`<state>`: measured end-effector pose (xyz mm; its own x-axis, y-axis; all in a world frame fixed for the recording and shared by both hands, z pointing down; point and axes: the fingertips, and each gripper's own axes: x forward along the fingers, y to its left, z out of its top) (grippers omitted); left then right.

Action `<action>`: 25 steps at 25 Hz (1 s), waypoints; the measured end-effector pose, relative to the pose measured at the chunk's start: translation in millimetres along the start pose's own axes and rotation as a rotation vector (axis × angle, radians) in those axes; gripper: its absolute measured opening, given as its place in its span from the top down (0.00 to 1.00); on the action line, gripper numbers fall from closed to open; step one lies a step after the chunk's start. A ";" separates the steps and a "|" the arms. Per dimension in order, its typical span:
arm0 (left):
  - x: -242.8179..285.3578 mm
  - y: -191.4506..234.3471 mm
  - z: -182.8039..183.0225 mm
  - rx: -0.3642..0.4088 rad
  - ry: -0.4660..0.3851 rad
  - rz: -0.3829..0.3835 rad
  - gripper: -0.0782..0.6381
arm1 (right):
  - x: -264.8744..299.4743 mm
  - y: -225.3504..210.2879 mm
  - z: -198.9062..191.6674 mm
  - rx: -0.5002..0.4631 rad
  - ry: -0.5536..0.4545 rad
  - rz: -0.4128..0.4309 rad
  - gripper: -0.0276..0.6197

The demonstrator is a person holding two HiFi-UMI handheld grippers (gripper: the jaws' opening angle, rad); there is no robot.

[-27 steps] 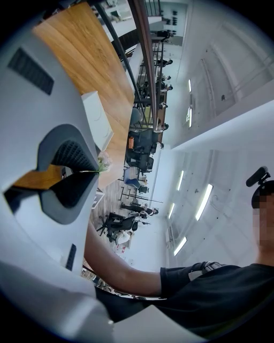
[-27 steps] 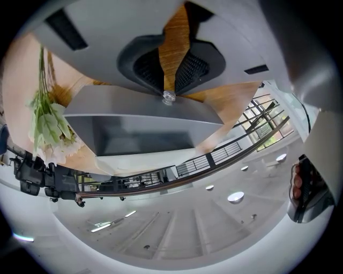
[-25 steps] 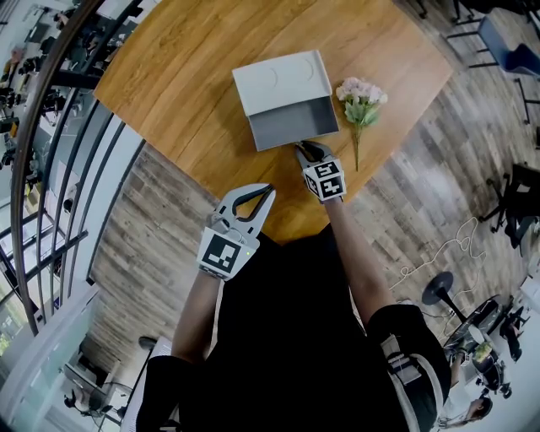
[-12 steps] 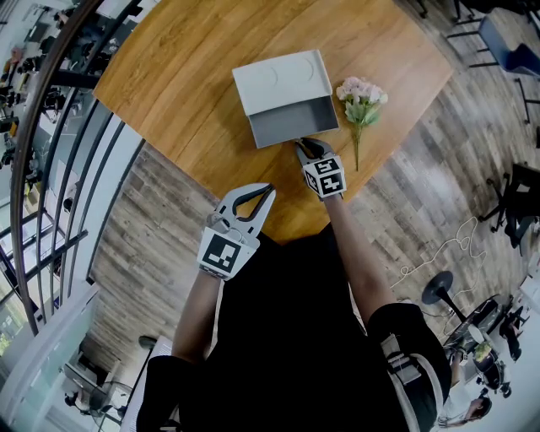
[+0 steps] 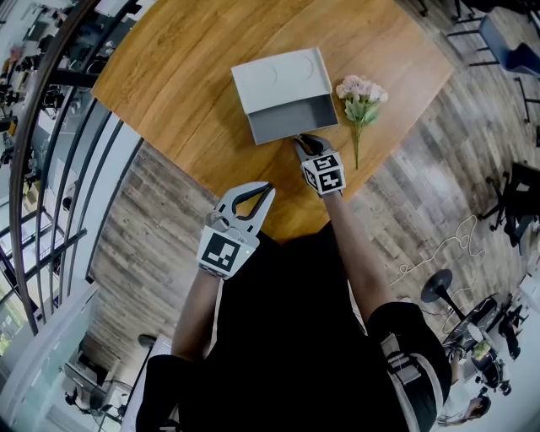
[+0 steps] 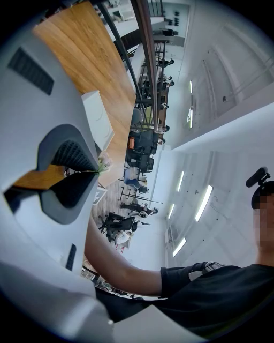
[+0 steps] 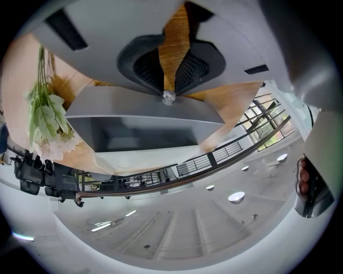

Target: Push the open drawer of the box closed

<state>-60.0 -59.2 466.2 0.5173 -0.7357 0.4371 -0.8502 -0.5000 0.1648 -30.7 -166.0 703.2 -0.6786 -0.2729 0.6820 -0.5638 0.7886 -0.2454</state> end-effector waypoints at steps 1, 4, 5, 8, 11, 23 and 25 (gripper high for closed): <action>0.9 -0.4 0.2 0.006 -0.003 -0.001 0.85 | -0.3 -0.5 0.4 -0.002 0.000 0.000 0.84; 2.6 -0.3 0.1 0.038 -0.002 -0.002 0.85 | -1.0 -1.5 1.0 -0.008 0.000 0.001 0.84; 2.7 0.7 0.6 0.030 -0.002 0.000 0.85 | 0.0 -1.6 1.5 -0.009 0.000 0.001 0.84; 2.7 3.9 -0.2 0.012 -0.004 0.005 0.85 | 3.5 -1.4 4.1 -0.010 0.002 0.005 0.84; 0.9 4.5 -2.5 0.013 0.008 0.007 0.85 | 5.0 -0.3 7.2 -0.012 -0.001 0.008 0.84; -3.5 17.6 -6.0 -0.007 0.022 0.033 0.85 | 15.2 -6.1 15.7 -0.021 0.000 0.016 0.84; -3.0 19.0 -6.0 -0.018 0.019 0.038 0.85 | 17.3 -6.7 16.3 -0.024 -0.002 0.018 0.84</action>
<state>-78.2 -63.8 473.4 0.4832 -0.7450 0.4600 -0.8708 -0.4636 0.1638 -46.3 -185.0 705.3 -0.6894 -0.2593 0.6764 -0.5401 0.8063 -0.2413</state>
